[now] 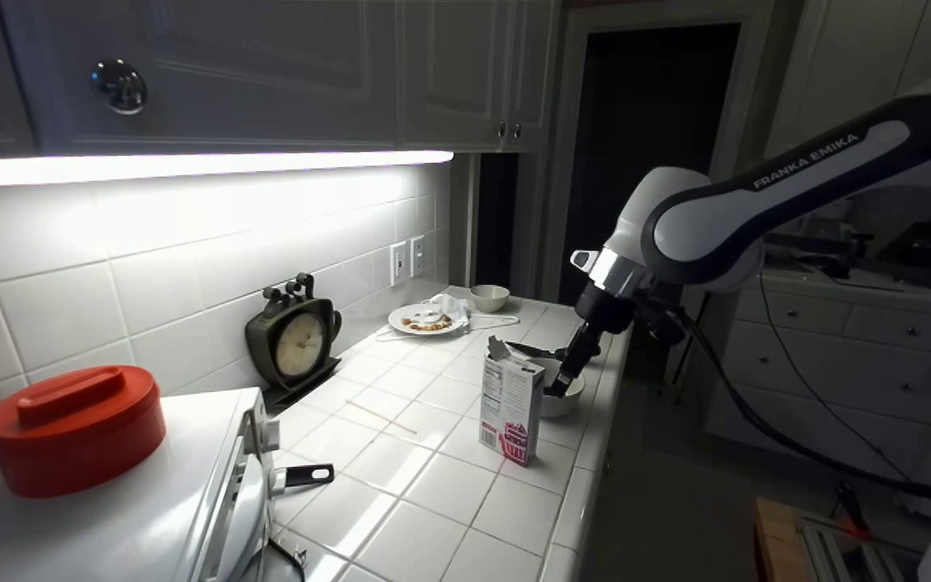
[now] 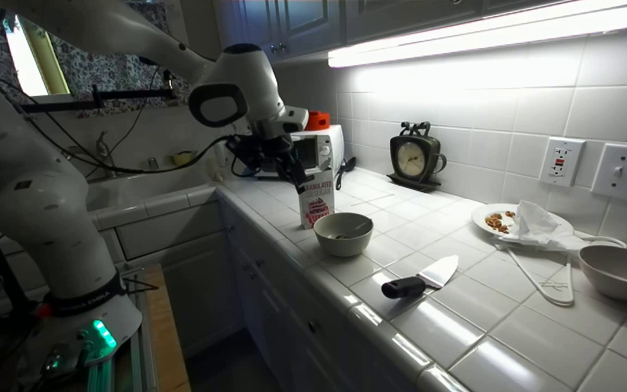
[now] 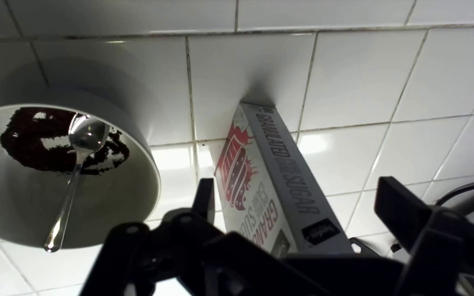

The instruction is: Turn the box on the table around

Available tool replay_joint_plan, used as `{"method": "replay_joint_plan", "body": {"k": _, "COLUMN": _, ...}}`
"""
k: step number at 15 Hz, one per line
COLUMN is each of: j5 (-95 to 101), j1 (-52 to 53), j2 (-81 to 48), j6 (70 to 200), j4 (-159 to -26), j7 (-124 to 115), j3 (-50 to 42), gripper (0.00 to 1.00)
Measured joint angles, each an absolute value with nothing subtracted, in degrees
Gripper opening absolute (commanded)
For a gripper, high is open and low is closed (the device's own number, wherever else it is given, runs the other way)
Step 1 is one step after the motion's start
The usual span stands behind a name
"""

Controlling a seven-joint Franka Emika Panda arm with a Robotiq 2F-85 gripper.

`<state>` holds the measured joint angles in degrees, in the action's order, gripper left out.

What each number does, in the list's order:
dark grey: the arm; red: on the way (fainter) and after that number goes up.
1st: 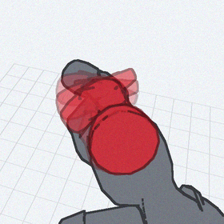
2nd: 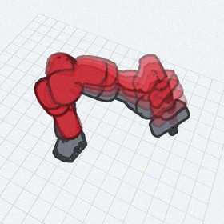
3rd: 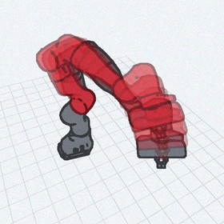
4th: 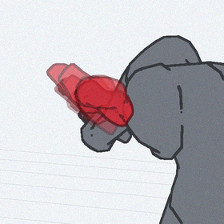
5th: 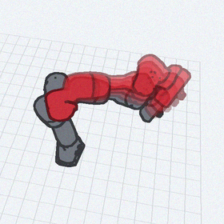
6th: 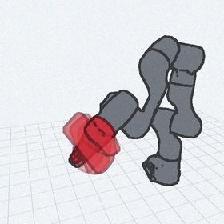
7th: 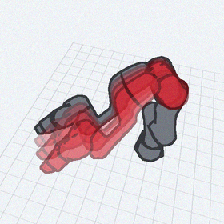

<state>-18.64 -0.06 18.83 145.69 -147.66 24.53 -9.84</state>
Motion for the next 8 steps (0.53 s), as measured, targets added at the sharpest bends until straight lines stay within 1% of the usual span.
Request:
{"method": "replay_joint_plan", "body": {"k": 4, "j5": -18.80, "j1": 1.88, "j2": 22.51, "j6": 148.68, "j4": -152.86, "j7": 29.16, "j3": -11.09, "gripper": 1.00}}
{"method": "replay_joint_plan", "body": {"k": 8, "j5": -18.80, "j1": 1.98, "j2": 23.16, "j6": 148.72, "j4": -153.29, "j7": 29.66, "j3": -11.22, "gripper": 1.00}}
